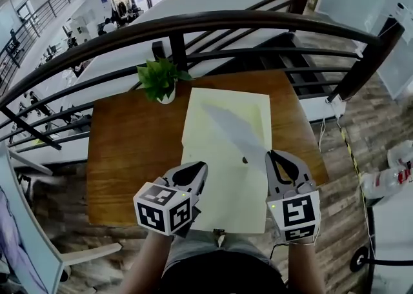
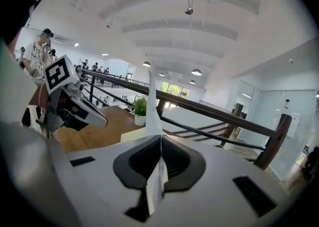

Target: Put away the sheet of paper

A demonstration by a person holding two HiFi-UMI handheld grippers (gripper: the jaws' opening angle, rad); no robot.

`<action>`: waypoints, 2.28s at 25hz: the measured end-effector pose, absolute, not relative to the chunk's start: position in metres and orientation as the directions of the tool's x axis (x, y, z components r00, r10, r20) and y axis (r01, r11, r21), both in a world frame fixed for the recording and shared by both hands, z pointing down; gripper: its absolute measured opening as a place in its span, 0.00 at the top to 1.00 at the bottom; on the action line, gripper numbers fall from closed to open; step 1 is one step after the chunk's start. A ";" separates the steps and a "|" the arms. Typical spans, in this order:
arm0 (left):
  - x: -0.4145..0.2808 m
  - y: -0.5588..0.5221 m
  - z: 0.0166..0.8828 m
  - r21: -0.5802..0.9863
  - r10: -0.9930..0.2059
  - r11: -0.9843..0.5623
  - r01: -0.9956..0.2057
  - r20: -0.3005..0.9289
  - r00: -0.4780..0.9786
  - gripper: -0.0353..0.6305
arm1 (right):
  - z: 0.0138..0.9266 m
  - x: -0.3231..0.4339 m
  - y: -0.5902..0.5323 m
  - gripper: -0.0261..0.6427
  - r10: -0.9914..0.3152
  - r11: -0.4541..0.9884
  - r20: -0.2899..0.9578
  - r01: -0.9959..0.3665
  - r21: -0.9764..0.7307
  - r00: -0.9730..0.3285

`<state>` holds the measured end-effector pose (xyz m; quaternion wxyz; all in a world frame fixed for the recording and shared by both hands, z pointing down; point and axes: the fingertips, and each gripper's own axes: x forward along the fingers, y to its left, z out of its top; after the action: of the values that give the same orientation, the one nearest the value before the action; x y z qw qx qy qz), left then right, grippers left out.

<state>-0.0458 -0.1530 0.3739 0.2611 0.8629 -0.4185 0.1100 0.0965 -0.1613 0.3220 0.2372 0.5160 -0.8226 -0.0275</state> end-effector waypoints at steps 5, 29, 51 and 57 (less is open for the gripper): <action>-0.051 -0.168 0.379 0.367 -0.651 -0.521 -0.771 0.413 0.637 0.91 | 0.324 0.100 -0.177 0.92 -0.877 0.434 0.366 -0.841 0.324 -0.312; -0.063 -0.157 0.411 0.405 -0.621 -0.477 -0.780 0.472 0.625 0.91 | 0.387 0.059 -0.158 0.92 -0.775 0.572 0.500 -0.767 0.292 -0.388; -0.079 -0.132 0.450 0.462 -0.562 -0.431 -0.775 0.535 0.631 0.91 | 0.446 0.031 -0.125 0.92 -0.665 0.705 0.634 -0.612 0.358 -0.395; -0.078 -0.127 0.458 0.474 -0.529 -0.442 -0.761 0.547 0.648 0.91 | 0.464 0.019 -0.117 0.92 -0.624 0.737 0.673 -0.585 0.339 -0.397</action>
<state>-0.0783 -0.1275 0.4577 0.3592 0.8337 -0.3870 0.1616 0.0192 -0.1172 0.4640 0.4129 0.3618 -0.8354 -0.0240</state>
